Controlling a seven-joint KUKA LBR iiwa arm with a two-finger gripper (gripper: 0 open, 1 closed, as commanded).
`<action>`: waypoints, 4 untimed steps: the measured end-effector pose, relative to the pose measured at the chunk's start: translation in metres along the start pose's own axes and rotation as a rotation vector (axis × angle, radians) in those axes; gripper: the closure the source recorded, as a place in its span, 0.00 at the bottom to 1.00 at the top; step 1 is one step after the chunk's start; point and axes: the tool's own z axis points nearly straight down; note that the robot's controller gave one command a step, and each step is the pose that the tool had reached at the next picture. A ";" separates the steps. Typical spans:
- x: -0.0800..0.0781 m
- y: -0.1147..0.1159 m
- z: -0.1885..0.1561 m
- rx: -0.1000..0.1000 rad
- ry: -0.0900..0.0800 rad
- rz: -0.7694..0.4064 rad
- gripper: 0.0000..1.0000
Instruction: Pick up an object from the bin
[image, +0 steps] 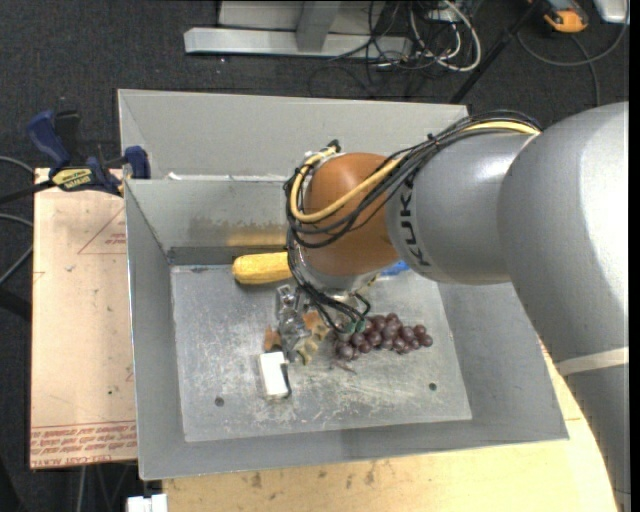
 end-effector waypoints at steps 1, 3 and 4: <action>0.001 0.000 -0.003 0.000 0.001 0.000 1.00; 0.001 0.000 -0.036 0.001 0.001 0.000 1.00; 0.000 0.000 -0.044 0.001 0.000 0.000 1.00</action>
Offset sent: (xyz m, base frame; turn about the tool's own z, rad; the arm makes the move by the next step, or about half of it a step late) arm 0.0001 -0.0001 0.0424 0.0000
